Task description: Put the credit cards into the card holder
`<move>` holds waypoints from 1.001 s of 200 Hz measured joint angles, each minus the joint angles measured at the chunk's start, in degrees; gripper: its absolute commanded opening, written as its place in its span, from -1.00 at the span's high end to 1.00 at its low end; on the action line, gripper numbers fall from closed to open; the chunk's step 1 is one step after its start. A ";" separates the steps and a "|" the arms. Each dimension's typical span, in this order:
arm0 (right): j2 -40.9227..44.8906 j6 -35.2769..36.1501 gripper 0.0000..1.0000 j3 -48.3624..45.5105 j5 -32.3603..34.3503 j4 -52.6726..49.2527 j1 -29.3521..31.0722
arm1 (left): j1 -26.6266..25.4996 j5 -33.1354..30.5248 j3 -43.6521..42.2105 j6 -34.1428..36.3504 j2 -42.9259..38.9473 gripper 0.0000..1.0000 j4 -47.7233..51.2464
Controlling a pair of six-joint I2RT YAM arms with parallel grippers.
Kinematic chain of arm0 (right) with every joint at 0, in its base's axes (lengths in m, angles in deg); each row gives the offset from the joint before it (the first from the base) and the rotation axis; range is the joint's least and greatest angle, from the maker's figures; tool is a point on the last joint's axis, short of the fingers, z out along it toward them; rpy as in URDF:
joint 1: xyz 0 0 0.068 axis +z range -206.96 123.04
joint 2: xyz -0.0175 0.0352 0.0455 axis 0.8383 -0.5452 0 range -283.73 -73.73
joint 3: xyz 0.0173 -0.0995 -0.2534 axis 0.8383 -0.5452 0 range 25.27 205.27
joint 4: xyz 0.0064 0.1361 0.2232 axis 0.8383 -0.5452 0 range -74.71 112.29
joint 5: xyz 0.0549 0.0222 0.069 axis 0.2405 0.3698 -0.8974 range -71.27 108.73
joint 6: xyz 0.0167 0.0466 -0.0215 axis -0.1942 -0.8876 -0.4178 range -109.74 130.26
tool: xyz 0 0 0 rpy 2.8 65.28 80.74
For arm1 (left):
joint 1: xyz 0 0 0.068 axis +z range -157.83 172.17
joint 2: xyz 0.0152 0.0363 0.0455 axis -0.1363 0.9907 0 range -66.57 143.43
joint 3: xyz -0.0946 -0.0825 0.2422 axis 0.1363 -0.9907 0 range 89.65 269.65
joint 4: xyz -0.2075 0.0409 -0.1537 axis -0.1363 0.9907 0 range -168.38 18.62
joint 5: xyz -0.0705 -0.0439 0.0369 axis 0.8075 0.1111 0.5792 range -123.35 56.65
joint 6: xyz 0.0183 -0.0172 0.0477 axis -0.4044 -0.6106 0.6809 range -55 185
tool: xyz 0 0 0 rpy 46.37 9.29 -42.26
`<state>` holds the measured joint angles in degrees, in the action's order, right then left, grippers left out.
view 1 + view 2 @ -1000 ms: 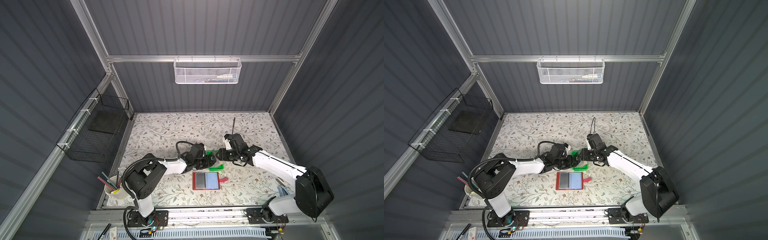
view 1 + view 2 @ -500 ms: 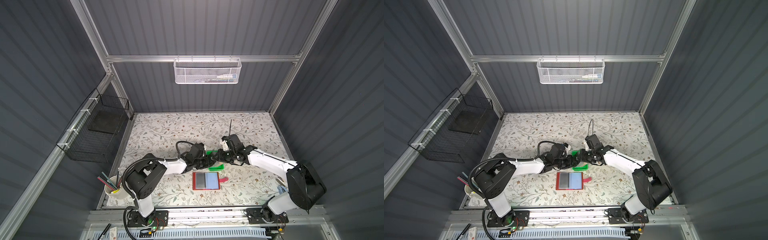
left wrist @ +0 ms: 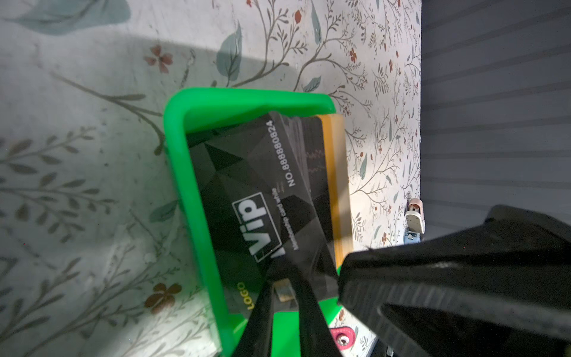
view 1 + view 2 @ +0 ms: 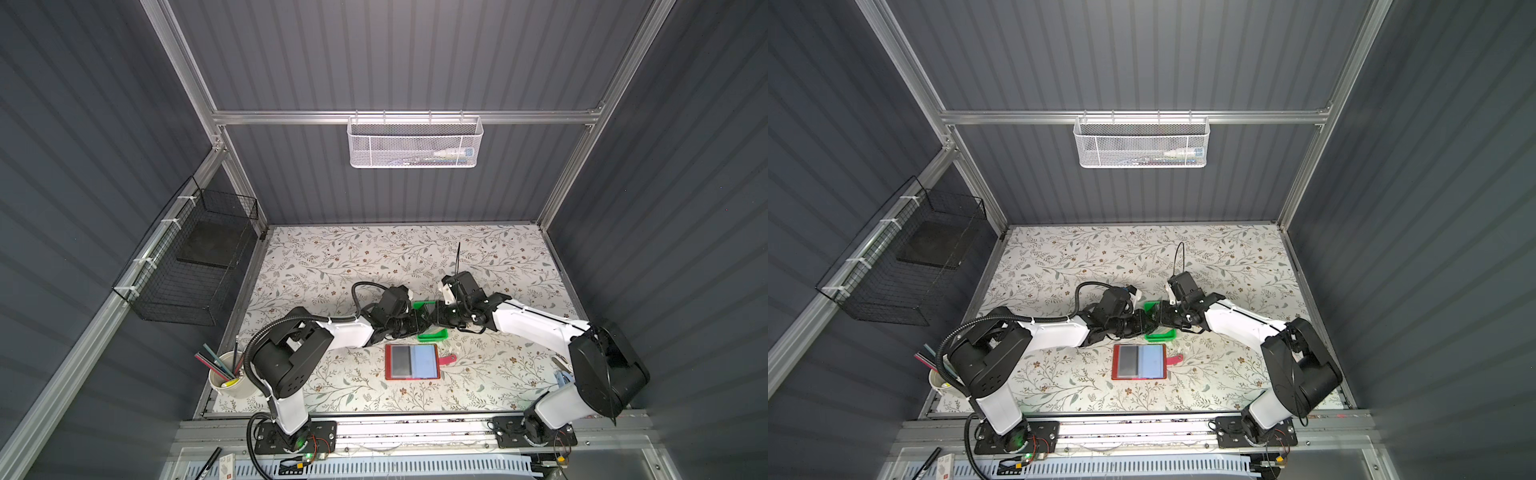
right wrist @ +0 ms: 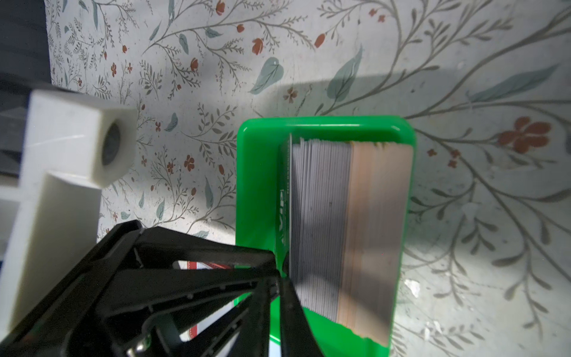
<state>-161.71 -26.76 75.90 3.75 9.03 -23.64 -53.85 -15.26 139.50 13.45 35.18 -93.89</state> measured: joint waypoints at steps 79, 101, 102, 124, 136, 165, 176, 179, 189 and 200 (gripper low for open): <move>6.21 -0.52 1.00 -2.58 1.64 -0.26 0.00 | 0.02 0.00 -1.62 -0.17 -7.08 0.63 1.27; 9.25 -1.09 0.94 -4.22 1.73 -0.26 0.00 | 0.11 1.03 -3.26 -0.20 -10.05 0.64 1.14; 9.44 -1.20 0.94 -4.33 1.75 -0.28 0.00 | 0.11 1.11 -3.39 -0.20 -10.19 0.63 1.11; 10.93 -1.73 0.87 -5.70 1.75 -0.42 0.02 | 0.13 1.53 -5.40 -0.22 -11.78 0.64 1.11; 11.13 -2.03 0.78 -6.23 1.90 -0.57 0.20 | 0.26 1.55 -6.51 -0.39 -12.44 0.64 1.18; 11.98 -2.05 0.60 -6.71 3.72 -2.03 0.68 | 0.37 1.49 -7.87 -0.39 -13.16 0.64 1.55; 12.46 -1.97 0.52 -6.71 4.70 -2.69 0.76 | 0.37 1.49 -7.87 -0.37 -13.16 0.64 1.75; 12.57 -1.68 0.50 -6.71 4.94 -2.91 0.76 | 0.37 1.49 -7.87 -0.37 -13.16 0.64 1.81; 12.92 -1.64 0.44 -6.71 5.64 -3.54 0.76 | 0.37 1.49 -7.82 -0.31 -13.16 0.64 2.25; 13.20 -1.18 0.34 -6.73 6.45 -4.28 0.76 | 0.37 1.49 -7.78 -0.13 -13.14 0.63 2.80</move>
<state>-148.51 -27.94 69.17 10.20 4.75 -22.87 -53.48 -13.78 131.72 13.32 22.05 -91.09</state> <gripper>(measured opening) 0.283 0.182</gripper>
